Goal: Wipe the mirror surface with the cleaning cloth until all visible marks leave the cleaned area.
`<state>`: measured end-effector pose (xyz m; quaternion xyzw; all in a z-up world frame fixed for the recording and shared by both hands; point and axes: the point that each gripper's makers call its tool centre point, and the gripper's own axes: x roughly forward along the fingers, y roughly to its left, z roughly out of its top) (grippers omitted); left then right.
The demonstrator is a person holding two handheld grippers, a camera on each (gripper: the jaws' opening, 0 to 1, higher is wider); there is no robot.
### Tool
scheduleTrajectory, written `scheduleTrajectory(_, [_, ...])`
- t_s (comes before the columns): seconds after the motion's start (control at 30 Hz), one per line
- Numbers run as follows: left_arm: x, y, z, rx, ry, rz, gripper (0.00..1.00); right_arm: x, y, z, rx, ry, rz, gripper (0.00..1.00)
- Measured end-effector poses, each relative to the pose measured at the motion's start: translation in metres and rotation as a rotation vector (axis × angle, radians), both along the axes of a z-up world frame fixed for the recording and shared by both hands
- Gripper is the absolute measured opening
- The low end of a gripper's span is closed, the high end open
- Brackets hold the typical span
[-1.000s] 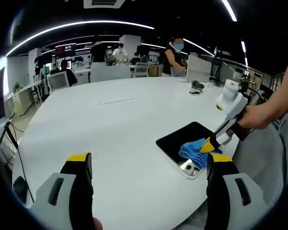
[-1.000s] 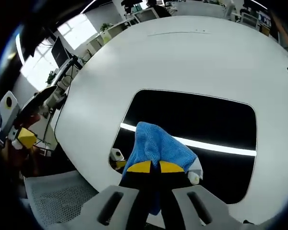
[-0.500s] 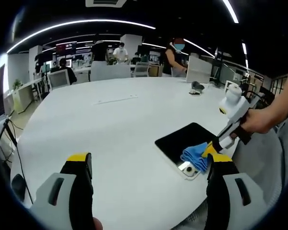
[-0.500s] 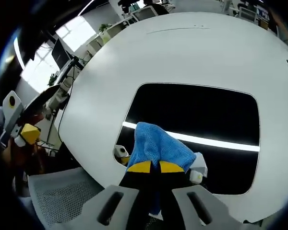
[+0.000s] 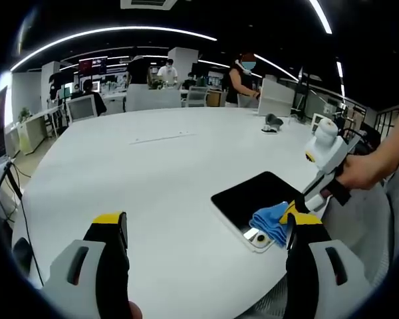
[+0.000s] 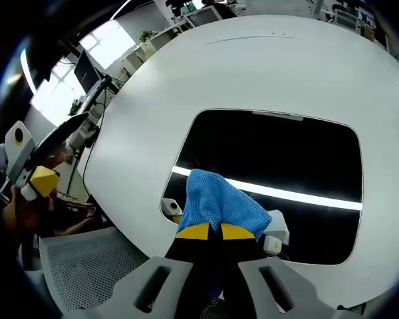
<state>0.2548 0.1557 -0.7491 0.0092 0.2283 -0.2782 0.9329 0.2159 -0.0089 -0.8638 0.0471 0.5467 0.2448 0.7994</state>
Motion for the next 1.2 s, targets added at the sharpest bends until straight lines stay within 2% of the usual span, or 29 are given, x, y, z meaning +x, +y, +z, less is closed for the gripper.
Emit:
scheduleTrajectory(0.23, [-0.005,-0.003,-0.003,0.003,0.012,-0.011,0.99,0.001,-0.004,0.001,-0.007,0.0,0.012,0.0])
scheduleTrajectory(0.4, [-0.004,-0.002,0.001,-0.023,0.008,0.027,0.99,0.001,-0.01,0.0,-0.001,0.003,0.009,0.0])
scheduleTrajectory(0.7, [-0.008,-0.005,-0.001,-0.013,0.012,0.056,0.99,0.002,-0.026,0.0,0.017,0.021,-0.011,0.0])
scheduleTrajectory(0.9, [-0.012,-0.013,-0.001,0.004,0.001,0.066,0.99,0.006,-0.043,0.0,0.021,0.019,-0.013,0.0])
scheduleTrajectory(1.07, [-0.009,-0.015,-0.007,0.008,-0.009,0.088,0.99,0.006,-0.042,0.001,0.035,0.013,0.014,0.0])
scheduleTrajectory(1.2, [-0.007,-0.018,-0.005,0.012,-0.024,0.101,0.99,0.005,-0.048,0.0,0.041,0.015,0.02,0.0])
